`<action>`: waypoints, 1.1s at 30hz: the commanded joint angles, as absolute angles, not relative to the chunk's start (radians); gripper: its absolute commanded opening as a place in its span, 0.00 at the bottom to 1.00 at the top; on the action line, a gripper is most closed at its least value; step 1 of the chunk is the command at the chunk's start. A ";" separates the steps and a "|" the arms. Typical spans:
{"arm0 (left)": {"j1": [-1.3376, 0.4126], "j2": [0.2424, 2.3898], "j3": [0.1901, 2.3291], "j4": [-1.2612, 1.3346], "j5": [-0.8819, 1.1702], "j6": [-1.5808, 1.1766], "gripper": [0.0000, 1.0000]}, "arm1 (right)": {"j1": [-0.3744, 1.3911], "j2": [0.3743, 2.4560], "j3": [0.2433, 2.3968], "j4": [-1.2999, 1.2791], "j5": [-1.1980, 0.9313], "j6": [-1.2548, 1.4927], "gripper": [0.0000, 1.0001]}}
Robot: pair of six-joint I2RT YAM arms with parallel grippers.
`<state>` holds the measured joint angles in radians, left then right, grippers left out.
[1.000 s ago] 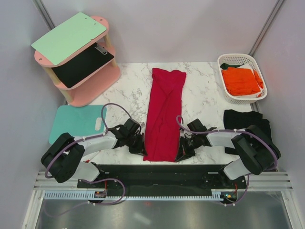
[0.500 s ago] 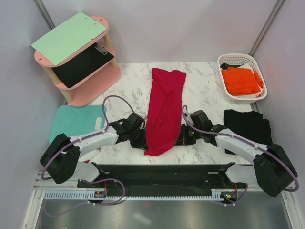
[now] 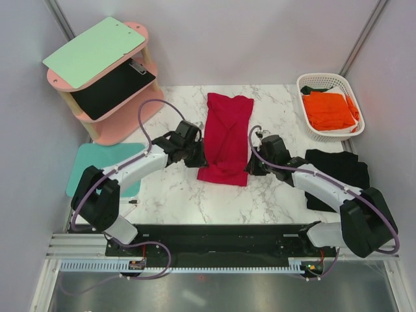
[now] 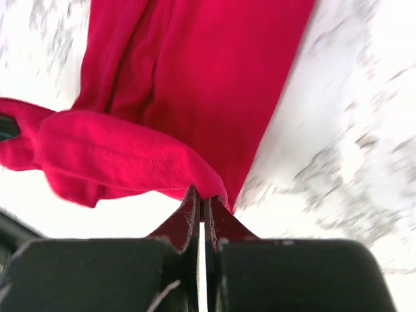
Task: Fold and stack the t-shirts
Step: Fold the folded rectangular tshirt in 1/3 of the way
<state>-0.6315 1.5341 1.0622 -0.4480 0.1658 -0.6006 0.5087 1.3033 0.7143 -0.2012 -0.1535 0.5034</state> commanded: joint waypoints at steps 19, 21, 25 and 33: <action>-0.443 1.974 1.529 -0.443 0.258 -0.450 0.02 | 0.350 1.804 1.091 0.100 -0.124 0.483 0.03; -0.430 2.028 1.590 -0.443 0.297 -0.421 0.28 | 0.344 1.845 1.126 0.098 -0.098 0.497 0.17; -0.407 2.043 1.625 -0.427 0.298 -0.399 1.00 | 0.342 1.771 1.028 0.257 0.065 0.543 0.62; -0.405 1.864 1.315 -0.279 0.226 -0.406 1.00 | 0.342 1.600 0.878 0.247 0.028 0.546 0.98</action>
<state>-0.4000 1.9808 1.4429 -0.3630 0.2607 -0.4362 0.3447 1.6512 0.9062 0.2043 0.0406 0.5362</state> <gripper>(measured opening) 0.993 0.979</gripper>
